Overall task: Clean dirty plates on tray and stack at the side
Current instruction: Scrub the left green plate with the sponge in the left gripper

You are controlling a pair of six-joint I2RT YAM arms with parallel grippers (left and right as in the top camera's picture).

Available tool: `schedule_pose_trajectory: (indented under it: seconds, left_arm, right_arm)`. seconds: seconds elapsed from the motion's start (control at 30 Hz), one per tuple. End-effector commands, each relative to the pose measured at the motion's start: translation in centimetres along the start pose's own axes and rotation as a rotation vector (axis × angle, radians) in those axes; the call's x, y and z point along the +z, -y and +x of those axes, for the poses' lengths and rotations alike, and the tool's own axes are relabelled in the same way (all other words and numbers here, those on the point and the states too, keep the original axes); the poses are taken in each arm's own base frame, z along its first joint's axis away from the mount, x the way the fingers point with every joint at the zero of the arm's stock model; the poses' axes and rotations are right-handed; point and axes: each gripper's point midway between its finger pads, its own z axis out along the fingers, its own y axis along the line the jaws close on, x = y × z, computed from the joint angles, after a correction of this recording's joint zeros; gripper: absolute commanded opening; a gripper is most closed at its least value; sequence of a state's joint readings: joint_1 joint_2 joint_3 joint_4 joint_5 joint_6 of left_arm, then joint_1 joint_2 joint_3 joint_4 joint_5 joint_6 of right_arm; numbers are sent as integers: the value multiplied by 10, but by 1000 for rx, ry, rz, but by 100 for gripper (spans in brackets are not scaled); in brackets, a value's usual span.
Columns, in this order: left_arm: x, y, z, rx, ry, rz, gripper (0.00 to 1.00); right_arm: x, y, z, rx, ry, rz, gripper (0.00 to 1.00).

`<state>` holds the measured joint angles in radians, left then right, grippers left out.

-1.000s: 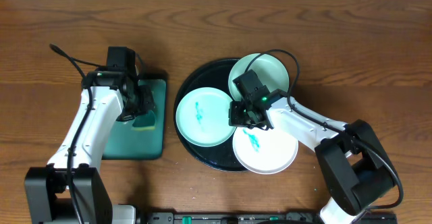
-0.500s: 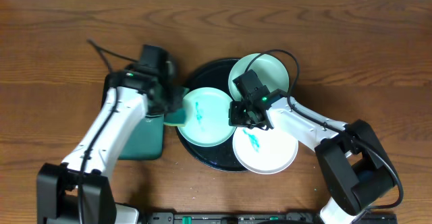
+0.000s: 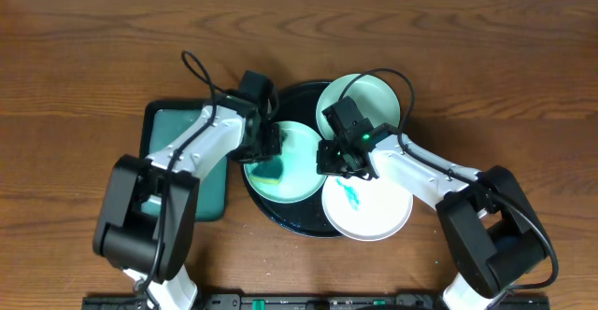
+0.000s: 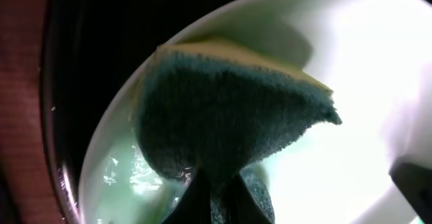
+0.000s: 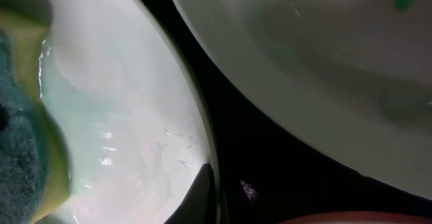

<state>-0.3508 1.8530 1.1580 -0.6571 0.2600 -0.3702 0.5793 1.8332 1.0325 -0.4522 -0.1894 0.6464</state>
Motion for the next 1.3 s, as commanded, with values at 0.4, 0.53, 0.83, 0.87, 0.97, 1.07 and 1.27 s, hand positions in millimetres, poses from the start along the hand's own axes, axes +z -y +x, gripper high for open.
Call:
schedule_pose_trajectory:
  seconds: [0.4, 0.53, 0.83, 0.87, 0.97, 1.07, 1.27]
  left_arm:
    - [22, 86, 50, 165, -151, 228, 7]
    - [23, 102, 55, 195, -145, 257, 7]
    - [28, 74, 20, 155, -4, 109, 7]
    - [28, 62, 12, 144, 28, 54, 7]
    - [23, 21, -9, 97, 108, -114, 7]
    - [16, -14, -19, 53, 141, -247, 7]
    - [-10, -80, -23, 30, 183, -577, 7]
  right_arm:
    - [2, 8, 13, -9, -44, 28, 1]
    - [2, 8, 14, -7, -49, 31, 1]
    - [2, 9, 15, 8, -52, 34, 1]
    - [2, 10, 16, 17, -57, 38, 1]
    - [2, 10, 17, 21, -59, 41, 1]
    - [2, 11, 17, 25, -59, 41, 1]
    - [2, 10, 16, 47, -58, 42, 1]
